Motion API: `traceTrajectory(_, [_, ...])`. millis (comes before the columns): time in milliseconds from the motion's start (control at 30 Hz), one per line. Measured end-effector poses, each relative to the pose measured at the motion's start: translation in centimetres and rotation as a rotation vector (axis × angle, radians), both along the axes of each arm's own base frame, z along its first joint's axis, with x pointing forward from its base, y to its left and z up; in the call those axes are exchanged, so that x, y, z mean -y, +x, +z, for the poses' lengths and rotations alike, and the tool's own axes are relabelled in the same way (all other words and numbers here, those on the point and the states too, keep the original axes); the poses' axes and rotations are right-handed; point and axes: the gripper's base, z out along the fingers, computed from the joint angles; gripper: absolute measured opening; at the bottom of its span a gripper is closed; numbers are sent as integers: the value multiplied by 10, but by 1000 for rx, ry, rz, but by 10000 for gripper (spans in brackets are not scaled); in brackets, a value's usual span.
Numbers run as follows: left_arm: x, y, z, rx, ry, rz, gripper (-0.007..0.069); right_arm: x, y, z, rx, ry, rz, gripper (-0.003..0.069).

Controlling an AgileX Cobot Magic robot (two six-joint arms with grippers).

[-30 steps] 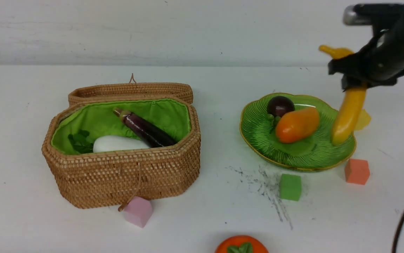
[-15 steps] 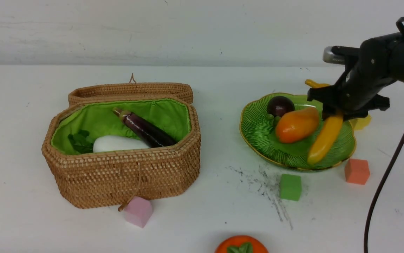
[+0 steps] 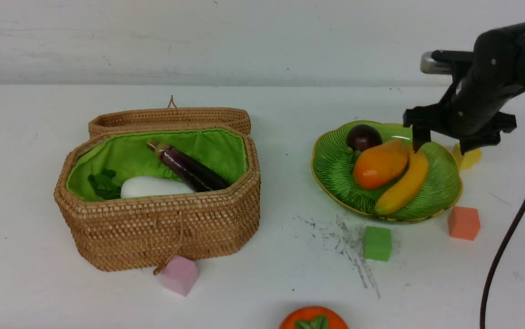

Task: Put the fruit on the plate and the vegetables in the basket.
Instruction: Use the right arm to grab a banana and put it into the right plate, then grab a tomato with your right arm and place it on the plate on the right.

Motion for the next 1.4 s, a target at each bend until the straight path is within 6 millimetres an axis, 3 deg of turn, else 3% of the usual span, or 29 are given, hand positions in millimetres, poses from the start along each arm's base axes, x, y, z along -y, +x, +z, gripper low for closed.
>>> traceTrajectory(100, [0,0,0,0,0,0,239,-33,-22,21,-47,79,83,615])
traceTrajectory(200, [0,0,0,0,0,0,239,-79,-52,28,-183,182,176,576])
traceTrajectory(367, [0,0,0,0,0,0,239,-144,-100,3,-353,167,360,558])
traceTrajectory(500, [0,0,0,0,0,0,239,-179,-140,-24,-470,114,458,561])
traceTrajectory(533, [0,0,0,0,0,0,239,-180,-142,-26,-476,111,461,562])
traceTrajectory(633, [0,0,0,0,0,0,239,-193,-174,-50,-563,45,506,586])
traceTrajectory(733, [0,0,0,0,0,0,239,-194,-186,-54,-552,15,522,605])
traceTrajectory(1233, [0,0,0,0,0,0,239,-193,-185,-51,-492,12,499,605])
traceTrajectory(1400, [0,0,0,0,0,0,239,-191,-181,-30,-417,-5,488,603])
